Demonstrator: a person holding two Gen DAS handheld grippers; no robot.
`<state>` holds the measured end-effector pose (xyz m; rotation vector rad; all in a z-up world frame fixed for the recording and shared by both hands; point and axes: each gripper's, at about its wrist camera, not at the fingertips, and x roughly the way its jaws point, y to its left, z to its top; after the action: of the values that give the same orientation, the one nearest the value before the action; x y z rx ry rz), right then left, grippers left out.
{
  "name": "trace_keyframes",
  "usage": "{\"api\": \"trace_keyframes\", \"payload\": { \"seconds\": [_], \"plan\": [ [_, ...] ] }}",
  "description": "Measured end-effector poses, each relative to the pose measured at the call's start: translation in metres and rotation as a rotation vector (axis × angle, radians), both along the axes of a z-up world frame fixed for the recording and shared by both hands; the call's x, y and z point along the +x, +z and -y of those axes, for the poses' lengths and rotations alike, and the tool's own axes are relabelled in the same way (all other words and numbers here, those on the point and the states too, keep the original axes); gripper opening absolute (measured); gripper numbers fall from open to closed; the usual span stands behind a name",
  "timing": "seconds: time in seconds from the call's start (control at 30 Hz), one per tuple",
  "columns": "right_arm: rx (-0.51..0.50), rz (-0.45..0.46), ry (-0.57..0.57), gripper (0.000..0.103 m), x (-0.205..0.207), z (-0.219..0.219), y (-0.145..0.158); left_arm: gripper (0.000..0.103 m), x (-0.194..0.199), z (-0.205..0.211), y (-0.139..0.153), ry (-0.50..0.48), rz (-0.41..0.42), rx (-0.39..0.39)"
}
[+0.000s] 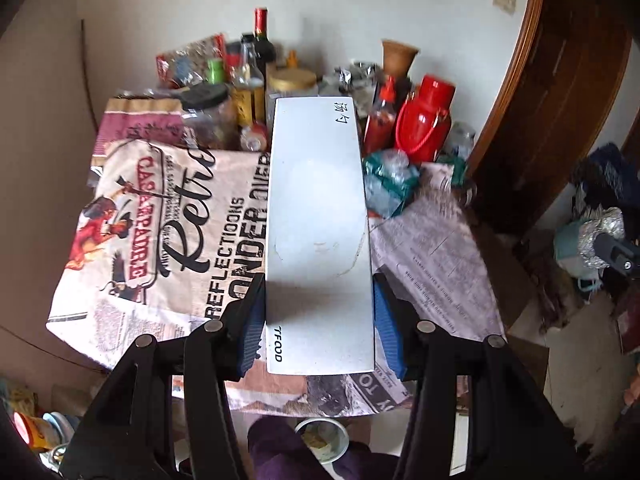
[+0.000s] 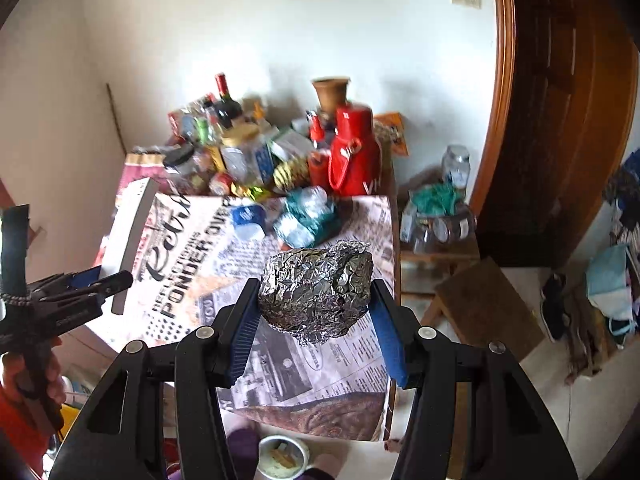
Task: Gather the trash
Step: 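Carry the white box and foil ball down toward the white bucket with both tools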
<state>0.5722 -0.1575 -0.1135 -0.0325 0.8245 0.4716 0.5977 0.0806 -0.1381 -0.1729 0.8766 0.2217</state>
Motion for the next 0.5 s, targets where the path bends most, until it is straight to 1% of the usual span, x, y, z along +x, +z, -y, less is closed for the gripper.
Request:
{"api": "trace_keyframes", "payload": {
  "seconds": [0.17,0.27,0.4,0.5],
  "plan": [
    [0.05,0.053,0.008,0.05,-0.027,0.001,0.024,0.05,-0.033,0.006,0.037,0.002,0.094,0.018],
    [0.057,0.086,0.001,0.05,-0.05,-0.002,0.034,0.05,-0.057,0.006,0.056,-0.011,0.154,0.036],
    [0.064,0.11,-0.026,0.05,-0.086,-0.01,0.044,0.05,-0.089,0.008,0.071,-0.042,0.2,0.044],
    [0.073,0.118,-0.055,0.05,-0.122,-0.016,0.048,0.05,-0.121,0.008,0.078,-0.076,0.223,0.05]
  ]
}}
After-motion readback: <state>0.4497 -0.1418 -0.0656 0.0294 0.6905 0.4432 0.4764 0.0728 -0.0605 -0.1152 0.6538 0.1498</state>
